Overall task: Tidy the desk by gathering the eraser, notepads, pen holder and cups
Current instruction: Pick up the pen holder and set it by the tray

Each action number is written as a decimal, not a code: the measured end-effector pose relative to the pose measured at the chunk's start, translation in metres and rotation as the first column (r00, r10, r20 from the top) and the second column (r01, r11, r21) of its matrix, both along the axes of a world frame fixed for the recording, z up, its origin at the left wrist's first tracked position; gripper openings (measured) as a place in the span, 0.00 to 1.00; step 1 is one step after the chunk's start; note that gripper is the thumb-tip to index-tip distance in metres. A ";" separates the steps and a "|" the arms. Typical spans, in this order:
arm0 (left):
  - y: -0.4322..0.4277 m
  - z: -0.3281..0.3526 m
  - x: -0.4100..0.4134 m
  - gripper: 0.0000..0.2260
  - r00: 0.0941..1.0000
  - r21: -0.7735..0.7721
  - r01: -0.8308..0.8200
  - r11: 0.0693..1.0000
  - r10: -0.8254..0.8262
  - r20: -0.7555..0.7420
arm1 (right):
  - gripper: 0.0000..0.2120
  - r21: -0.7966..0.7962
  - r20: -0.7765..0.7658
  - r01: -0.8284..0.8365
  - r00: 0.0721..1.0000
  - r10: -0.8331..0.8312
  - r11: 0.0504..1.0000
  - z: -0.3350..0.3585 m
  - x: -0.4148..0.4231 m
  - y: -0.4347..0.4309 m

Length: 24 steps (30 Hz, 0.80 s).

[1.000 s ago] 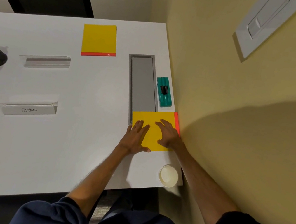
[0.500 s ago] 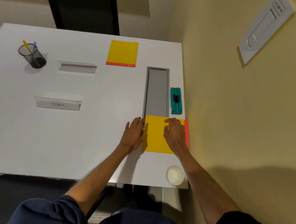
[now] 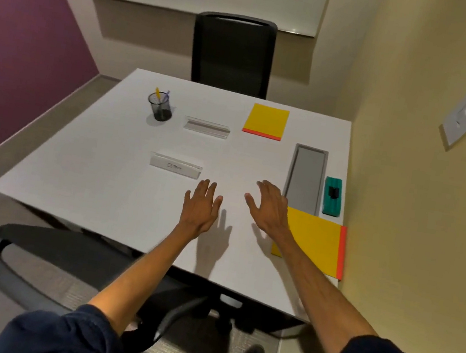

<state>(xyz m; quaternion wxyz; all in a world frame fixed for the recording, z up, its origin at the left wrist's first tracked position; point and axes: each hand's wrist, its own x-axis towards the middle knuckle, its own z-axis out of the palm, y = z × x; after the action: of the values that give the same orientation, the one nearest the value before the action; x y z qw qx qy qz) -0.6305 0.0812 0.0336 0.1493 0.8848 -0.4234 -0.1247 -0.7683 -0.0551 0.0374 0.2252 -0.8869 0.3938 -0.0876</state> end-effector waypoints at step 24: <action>0.418 0.078 0.130 0.29 0.854 -0.173 -0.485 0.857 0.506 0.117 | 0.27 -0.065 0.235 -0.433 0.869 0.436 0.899 0.078 0.207 0.373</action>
<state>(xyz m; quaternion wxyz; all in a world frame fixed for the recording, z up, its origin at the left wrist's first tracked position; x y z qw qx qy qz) -0.5010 0.4997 0.1116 0.2028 0.9587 -0.1988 0.0182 -0.5609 0.3182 0.1153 0.2812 -0.9362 0.1532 -0.1452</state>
